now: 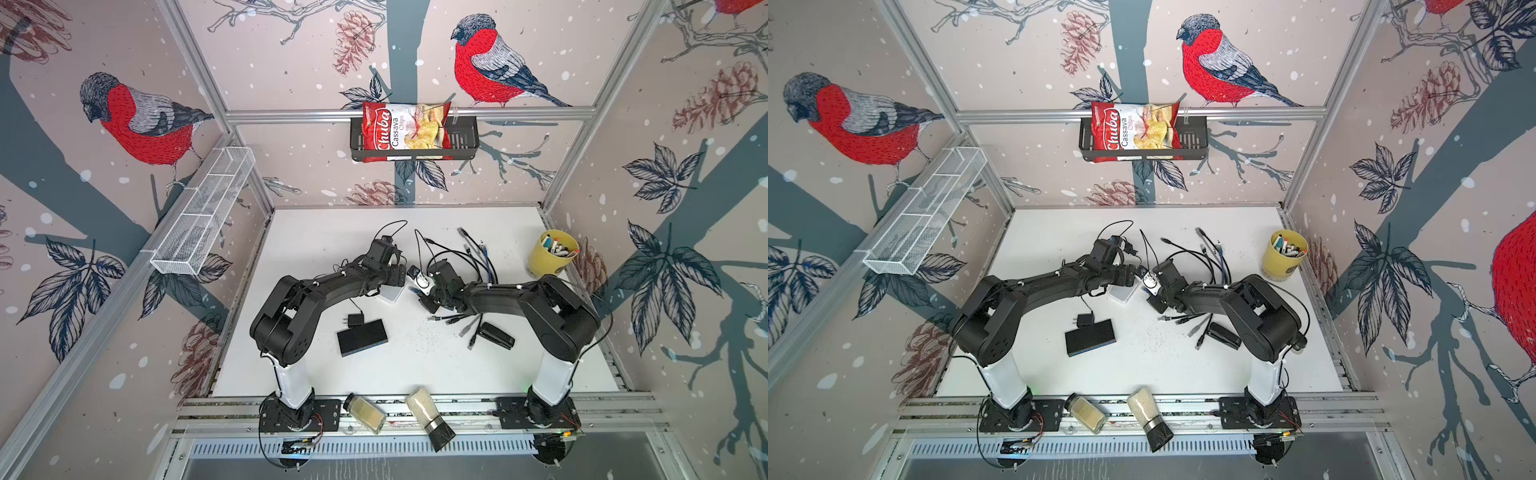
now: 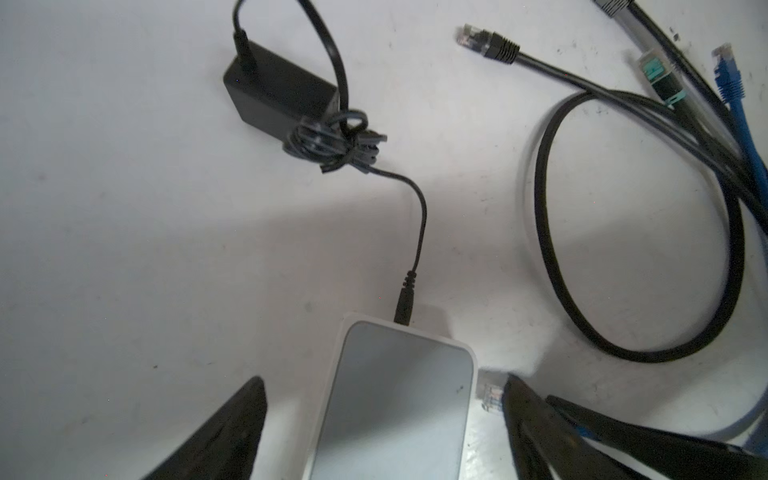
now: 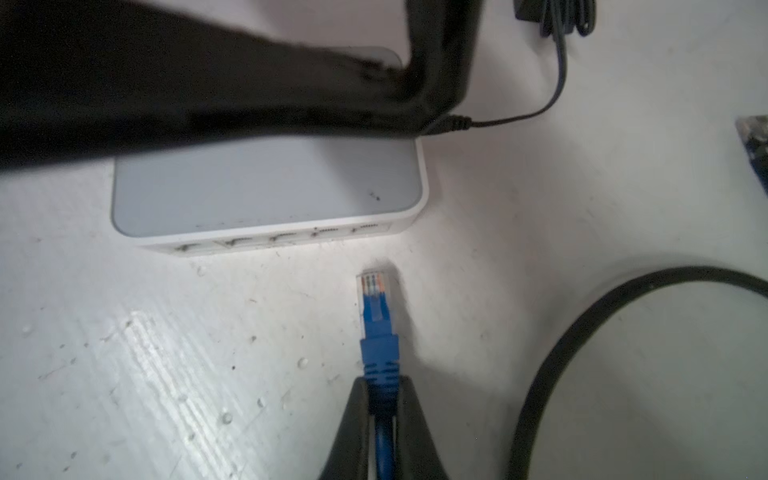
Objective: Insert the plug into the switch port
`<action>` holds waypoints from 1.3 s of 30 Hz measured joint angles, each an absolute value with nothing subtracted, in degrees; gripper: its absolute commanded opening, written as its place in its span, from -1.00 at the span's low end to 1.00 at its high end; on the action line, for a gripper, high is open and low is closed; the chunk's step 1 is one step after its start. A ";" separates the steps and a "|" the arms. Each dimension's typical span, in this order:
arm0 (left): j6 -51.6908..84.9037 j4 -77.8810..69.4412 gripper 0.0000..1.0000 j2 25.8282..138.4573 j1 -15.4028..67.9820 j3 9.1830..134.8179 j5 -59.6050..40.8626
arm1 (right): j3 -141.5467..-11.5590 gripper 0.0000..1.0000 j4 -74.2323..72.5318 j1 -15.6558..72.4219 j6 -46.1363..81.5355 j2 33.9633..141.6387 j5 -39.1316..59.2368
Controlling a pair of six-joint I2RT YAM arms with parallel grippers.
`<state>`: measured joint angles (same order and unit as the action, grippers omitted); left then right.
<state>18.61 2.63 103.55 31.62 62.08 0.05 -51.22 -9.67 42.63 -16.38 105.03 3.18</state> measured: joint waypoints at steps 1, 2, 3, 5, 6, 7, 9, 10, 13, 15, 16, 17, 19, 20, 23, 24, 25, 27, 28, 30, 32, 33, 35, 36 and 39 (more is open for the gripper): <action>18.63 2.79 0.73 103.83 31.53 62.22 0.08 | -50.89 -1.00 -10.48 42.81 -16.38 105.06 2.83; 18.79 2.83 0.72 104.27 31.35 62.39 0.05 | -50.50 -1.00 -11.22 43.00 -16.36 105.03 2.52; 19.09 2.83 0.71 104.66 31.27 62.50 0.01 | -50.11 -1.00 -12.16 43.24 -16.36 105.03 1.98; 19.09 2.79 0.70 105.47 31.14 62.61 -0.34 | -49.58 -1.00 -13.34 43.64 -16.36 105.03 1.91; 19.11 2.81 0.69 105.84 31.03 62.61 -0.69 | -49.50 -1.00 -13.67 43.81 -16.36 105.03 1.93; 19.11 2.87 0.68 106.15 30.96 62.61 -1.32 | -49.47 -1.00 -13.91 43.94 -16.38 105.03 2.00; 19.14 2.68 0.65 106.61 30.94 62.59 -1.45 | -49.47 -1.00 -14.66 44.21 -16.38 105.03 2.00; 19.16 2.50 0.64 106.74 30.94 62.54 -1.54 | -49.47 -1.00 -14.92 44.25 -16.38 105.06 2.02; 19.25 2.15 0.62 106.96 30.94 62.17 -2.42 | -49.43 -1.00 -15.29 44.45 -16.38 105.12 2.04; 19.25 1.91 0.60 106.98 30.94 62.04 -2.83 | -49.34 -1.00 -15.81 44.66 -16.40 105.25 2.26; 19.27 1.85 0.59 106.98 30.94 61.95 -2.96 | -49.34 -1.00 -16.10 44.75 -16.40 105.38 2.44; 19.27 1.72 0.59 107.00 30.94 61.87 -3.03 | -49.34 -1.00 -16.23 44.86 -16.40 105.54 2.46; 19.29 1.54 0.58 107.11 30.92 61.71 -3.29 | -49.34 -1.00 -16.58 44.95 -16.38 106.00 2.48; 19.31 1.54 0.58 107.20 30.92 61.65 -3.44 | -49.34 -1.00 -16.88 44.95 -16.38 106.17 2.48; 19.55 1.52 0.56 107.59 30.92 61.54 -4.29 | -49.34 -1.00 -17.78 44.95 -16.21 106.59 2.48; 19.51 1.28 0.55 107.72 30.92 61.52 -4.43 | -49.30 -1.00 -18.00 44.97 -16.14 106.65 2.48; 19.51 1.08 0.55 107.81 30.92 61.52 -4.43 | -49.12 -1.00 -18.46 44.97 -16.12 106.67 2.50; 19.51 0.69 0.54 108.01 30.92 61.52 -4.73 | -48.51 -1.00 -19.73 44.97 -15.86 106.67 2.68; 19.55 0.56 0.54 108.09 30.92 61.52 -4.84 | -48.25 -1.00 -20.16 44.97 -15.38 106.63 2.79; 19.66 0.34 0.54 108.12 30.92 61.45 -4.91 | -47.83 -1.00 -20.62 44.97 -15.03 106.43 3.16; 19.84 0.19 0.54 108.12 30.92 61.28 -5.32 | -47.27 -1.00 -21.43 45.10 -14.87 106.00 3.40; 20.16 0.10 0.54 108.12 30.92 61.21 -5.58 | -46.89 -1.00 -21.91 45.19 -14.85 105.75 3.51; 20.56 0.05 0.54 108.12 30.87 61.21 -5.74 | -46.48 -1.00 -22.39 45.36 -14.83 105.47 3.88; 20.58 0.03 0.54 108.12 30.87 61.19 -5.76 | -46.35 -1.00 -22.59 45.45 -14.83 105.47 4.03; 20.93 -0.36 0.54 108.12 30.87 61.06 -6.15 | -46.26 -1.00 -22.81 45.52 -14.70 105.51 4.14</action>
<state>20.93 -0.36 108.12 30.87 61.06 -6.15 -46.26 -22.81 45.52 -14.70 105.51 4.14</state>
